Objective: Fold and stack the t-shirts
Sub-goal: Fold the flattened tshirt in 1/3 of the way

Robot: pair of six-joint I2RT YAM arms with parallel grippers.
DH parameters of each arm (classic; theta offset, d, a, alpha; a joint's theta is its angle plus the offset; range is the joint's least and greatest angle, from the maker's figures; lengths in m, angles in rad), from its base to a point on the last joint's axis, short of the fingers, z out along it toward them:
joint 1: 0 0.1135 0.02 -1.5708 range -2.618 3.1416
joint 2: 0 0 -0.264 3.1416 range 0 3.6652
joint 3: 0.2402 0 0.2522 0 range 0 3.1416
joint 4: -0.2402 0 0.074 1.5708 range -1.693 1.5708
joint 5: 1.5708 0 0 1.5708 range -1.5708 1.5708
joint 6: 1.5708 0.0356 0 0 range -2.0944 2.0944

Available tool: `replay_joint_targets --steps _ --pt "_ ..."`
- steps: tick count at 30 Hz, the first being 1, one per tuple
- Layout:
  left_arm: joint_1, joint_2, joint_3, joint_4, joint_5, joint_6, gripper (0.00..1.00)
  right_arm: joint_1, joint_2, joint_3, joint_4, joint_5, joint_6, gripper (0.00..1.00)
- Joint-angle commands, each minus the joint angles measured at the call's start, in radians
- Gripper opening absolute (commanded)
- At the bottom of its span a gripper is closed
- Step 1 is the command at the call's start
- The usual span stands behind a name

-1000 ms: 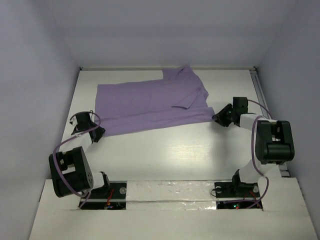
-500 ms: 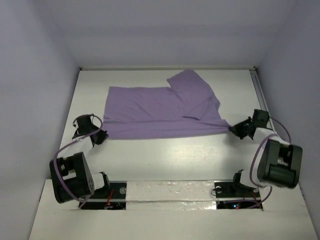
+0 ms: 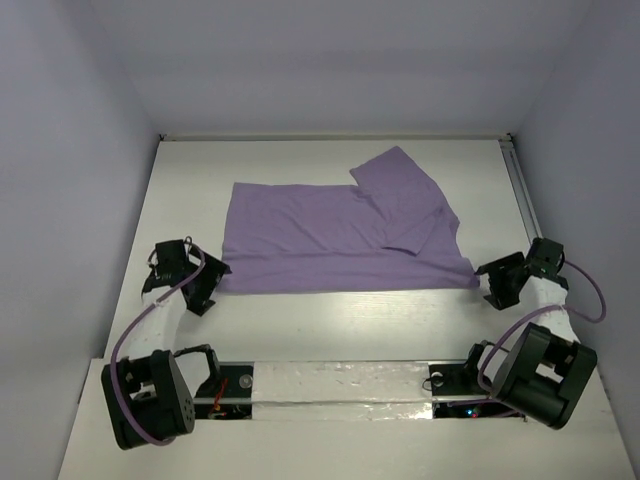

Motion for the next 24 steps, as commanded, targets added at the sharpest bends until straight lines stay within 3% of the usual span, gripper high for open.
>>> replay_joint_targets --steps 1,6,8,9,10,11,15,19,20,24 --pt "-0.028 -0.036 0.149 -0.103 -0.088 0.025 0.84 0.015 -0.017 0.122 -0.072 -0.011 -0.069 0.69" --pt "-0.145 -0.027 0.276 -0.058 -0.183 0.105 0.71 0.125 -0.024 0.186 -0.029 -0.095 -0.072 0.59" --pt "-0.176 -0.013 0.279 0.02 -0.169 0.116 0.45 0.17 0.01 0.205 0.018 -0.123 -0.09 0.37" --pt "-0.214 0.005 0.277 0.049 -0.16 0.11 0.3 0.197 0.025 0.217 0.032 -0.121 -0.09 0.21" --pt "-0.242 0.015 0.279 0.107 -0.149 0.108 0.08 0.266 0.044 0.239 0.067 -0.112 -0.093 0.0" --pt "-0.269 0.025 0.28 0.131 -0.154 0.1 0.0 0.305 0.065 0.253 0.08 -0.104 -0.095 0.0" --pt "-0.387 0.137 0.268 0.253 -0.106 0.094 0.0 0.509 0.253 0.294 0.177 -0.023 -0.095 0.01" --pt "-0.449 0.206 0.237 0.33 -0.106 0.126 0.0 0.567 0.355 0.297 0.259 -0.005 -0.049 0.45" --pt "-0.449 0.211 0.23 0.335 -0.108 0.126 0.0 0.58 0.366 0.299 0.264 -0.002 -0.044 0.49" --pt "-0.449 0.239 0.193 0.346 -0.146 0.151 0.0 0.58 0.43 0.328 0.273 0.02 -0.046 0.49"
